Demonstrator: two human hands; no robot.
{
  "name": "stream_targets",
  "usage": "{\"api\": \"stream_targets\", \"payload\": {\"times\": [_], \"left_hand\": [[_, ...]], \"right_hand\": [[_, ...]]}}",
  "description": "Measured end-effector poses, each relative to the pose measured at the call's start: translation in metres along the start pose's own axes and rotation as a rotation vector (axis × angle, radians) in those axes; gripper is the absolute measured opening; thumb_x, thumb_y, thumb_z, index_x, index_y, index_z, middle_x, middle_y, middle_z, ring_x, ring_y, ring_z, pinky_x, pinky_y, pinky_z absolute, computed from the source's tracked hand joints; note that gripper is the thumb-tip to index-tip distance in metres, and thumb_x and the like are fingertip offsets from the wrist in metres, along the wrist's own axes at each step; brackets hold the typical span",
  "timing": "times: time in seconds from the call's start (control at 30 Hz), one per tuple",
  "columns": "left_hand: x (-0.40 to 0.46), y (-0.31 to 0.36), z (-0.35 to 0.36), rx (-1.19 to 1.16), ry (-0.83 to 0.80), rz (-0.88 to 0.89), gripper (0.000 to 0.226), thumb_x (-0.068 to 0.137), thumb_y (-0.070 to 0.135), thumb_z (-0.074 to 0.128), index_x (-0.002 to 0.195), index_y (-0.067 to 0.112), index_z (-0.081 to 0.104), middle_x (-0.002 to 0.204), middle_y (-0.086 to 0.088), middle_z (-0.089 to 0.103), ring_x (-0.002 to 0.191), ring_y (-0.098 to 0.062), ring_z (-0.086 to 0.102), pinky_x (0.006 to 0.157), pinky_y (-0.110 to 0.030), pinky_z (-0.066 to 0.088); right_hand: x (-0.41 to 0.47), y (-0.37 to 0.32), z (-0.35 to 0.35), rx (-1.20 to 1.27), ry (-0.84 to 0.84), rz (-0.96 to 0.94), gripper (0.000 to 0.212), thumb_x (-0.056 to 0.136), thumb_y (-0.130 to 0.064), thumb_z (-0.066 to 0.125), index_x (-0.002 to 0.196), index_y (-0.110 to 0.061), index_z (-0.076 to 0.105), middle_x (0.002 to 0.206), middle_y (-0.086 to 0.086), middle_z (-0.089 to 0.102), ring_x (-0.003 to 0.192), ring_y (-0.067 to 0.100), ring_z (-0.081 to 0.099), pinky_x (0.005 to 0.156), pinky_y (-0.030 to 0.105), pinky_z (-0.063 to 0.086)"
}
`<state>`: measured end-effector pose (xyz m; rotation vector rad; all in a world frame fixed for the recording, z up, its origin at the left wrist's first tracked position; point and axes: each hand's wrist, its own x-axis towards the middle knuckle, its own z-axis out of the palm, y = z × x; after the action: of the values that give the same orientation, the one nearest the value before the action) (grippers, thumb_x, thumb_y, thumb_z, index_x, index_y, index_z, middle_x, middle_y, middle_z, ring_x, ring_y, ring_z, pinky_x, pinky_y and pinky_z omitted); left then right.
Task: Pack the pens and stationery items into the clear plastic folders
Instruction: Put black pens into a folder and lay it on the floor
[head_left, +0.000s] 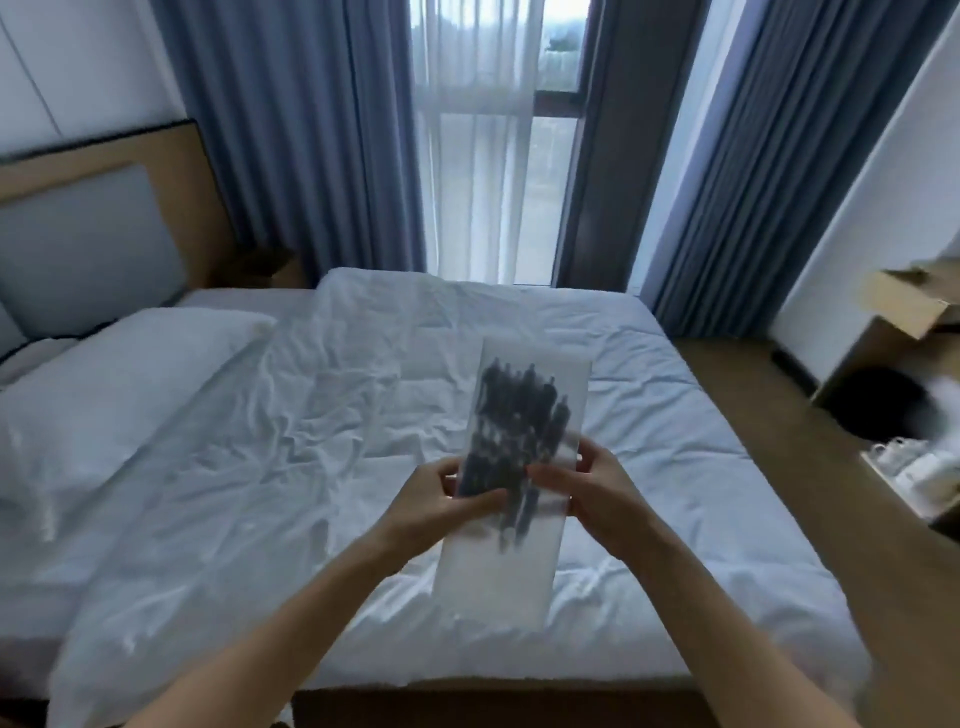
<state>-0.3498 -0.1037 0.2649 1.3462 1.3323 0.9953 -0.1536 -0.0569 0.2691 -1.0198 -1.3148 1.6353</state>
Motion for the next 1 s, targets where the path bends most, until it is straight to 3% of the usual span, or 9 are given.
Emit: {"api": "stream_targets", "payload": {"times": [0.2, 0.27, 0.4, 0.5, 0.57, 0.67, 0.73, 0.83, 1.0], "left_hand": [[0.051, 0.037, 0.149, 0.044, -0.202, 0.038, 0.029, 0.074, 0.024, 0.080, 0.099, 0.013, 0.070, 0.088, -0.005, 0.074, 0.078, -0.016, 0.070, 0.070, -0.026, 0.057], [0.074, 0.048, 0.213, 0.054, -0.278, 0.047, 0.038, 0.070, 0.031, 0.084, 0.101, 0.013, 0.071, 0.091, -0.007, 0.074, 0.081, -0.017, 0.070, 0.072, -0.028, 0.057], [0.111, 0.075, 0.362, 0.021, -0.446, 0.063, 0.029, 0.076, 0.025, 0.076, 0.100, 0.009, 0.071, 0.089, -0.007, 0.073, 0.081, -0.018, 0.069, 0.075, -0.030, 0.056], [0.129, 0.095, 0.467, 0.007, -0.580, 0.071, 0.029, 0.080, 0.029, 0.075, 0.102, 0.010, 0.070, 0.095, -0.008, 0.073, 0.086, -0.020, 0.070, 0.077, -0.032, 0.057], [0.140, 0.107, 0.526, 0.009, -0.629, 0.060, 0.027, 0.082, 0.027, 0.073, 0.103, 0.010, 0.069, 0.094, -0.006, 0.074, 0.086, -0.019, 0.070, 0.075, -0.031, 0.058], [0.161, 0.122, 0.597, 0.012, -0.700, 0.037, 0.028, 0.081, 0.024, 0.072, 0.104, 0.008, 0.069, 0.093, -0.006, 0.074, 0.085, -0.019, 0.070, 0.071, -0.027, 0.056], [0.181, 0.128, 0.638, 0.027, -0.740, 0.037, 0.036, 0.079, 0.030, 0.075, 0.106, 0.008, 0.069, 0.097, -0.009, 0.073, 0.088, -0.022, 0.070, 0.075, -0.031, 0.058], [0.214, 0.132, 0.692, 0.029, -0.762, 0.016, 0.028, 0.082, 0.024, 0.073, 0.105, 0.008, 0.068, 0.095, -0.008, 0.074, 0.086, -0.021, 0.071, 0.076, -0.033, 0.058], [0.290, 0.139, 0.780, -0.016, -0.776, 0.008, 0.020, 0.086, 0.021, 0.068, 0.102, 0.009, 0.068, 0.091, -0.004, 0.075, 0.084, -0.018, 0.071, 0.072, -0.029, 0.058]], "right_hand": [[-0.059, -0.008, -0.150, 0.084, 0.185, -0.035, 0.047, 0.068, -0.011, 0.075, 0.114, -0.008, 0.063, 0.103, 0.020, 0.069, 0.092, 0.036, 0.068, 0.074, 0.047, 0.058], [-0.081, -0.009, -0.212, 0.106, 0.265, -0.040, 0.044, 0.069, -0.007, 0.076, 0.111, -0.009, 0.064, 0.098, 0.016, 0.070, 0.088, 0.032, 0.069, 0.072, 0.046, 0.058], [-0.137, -0.019, -0.346, 0.095, 0.454, -0.037, 0.037, 0.075, 0.000, 0.073, 0.111, -0.005, 0.063, 0.097, 0.016, 0.069, 0.085, 0.030, 0.068, 0.074, 0.050, 0.057], [-0.184, -0.031, -0.432, 0.142, 0.580, -0.046, 0.029, 0.076, 0.002, 0.069, 0.104, -0.002, 0.064, 0.090, 0.012, 0.071, 0.079, 0.026, 0.070, 0.063, 0.041, 0.059], [-0.208, -0.038, -0.482, 0.175, 0.643, -0.031, 0.026, 0.074, -0.001, 0.069, 0.100, -0.004, 0.065, 0.091, 0.011, 0.071, 0.084, 0.030, 0.069, 0.072, 0.046, 0.059], [-0.229, -0.039, -0.548, 0.194, 0.722, -0.019, 0.025, 0.070, -0.006, 0.073, 0.095, -0.010, 0.067, 0.091, 0.009, 0.072, 0.084, 0.028, 0.069, 0.084, 0.050, 0.054], [-0.235, -0.038, -0.588, 0.221, 0.772, -0.024, 0.016, 0.076, -0.001, 0.070, 0.088, -0.012, 0.068, 0.085, 0.006, 0.073, 0.076, 0.023, 0.070, 0.078, 0.044, 0.056], [-0.232, -0.036, -0.646, 0.231, 0.820, -0.021, 0.017, 0.079, 0.001, 0.069, 0.087, -0.014, 0.068, 0.081, 0.003, 0.072, 0.071, 0.018, 0.070, 0.070, 0.036, 0.058], [-0.199, -0.044, -0.758, 0.216, 0.837, -0.025, 0.020, 0.078, 0.001, 0.070, 0.089, -0.015, 0.066, 0.081, 0.000, 0.073, 0.073, 0.018, 0.070, 0.071, 0.034, 0.057]]}}
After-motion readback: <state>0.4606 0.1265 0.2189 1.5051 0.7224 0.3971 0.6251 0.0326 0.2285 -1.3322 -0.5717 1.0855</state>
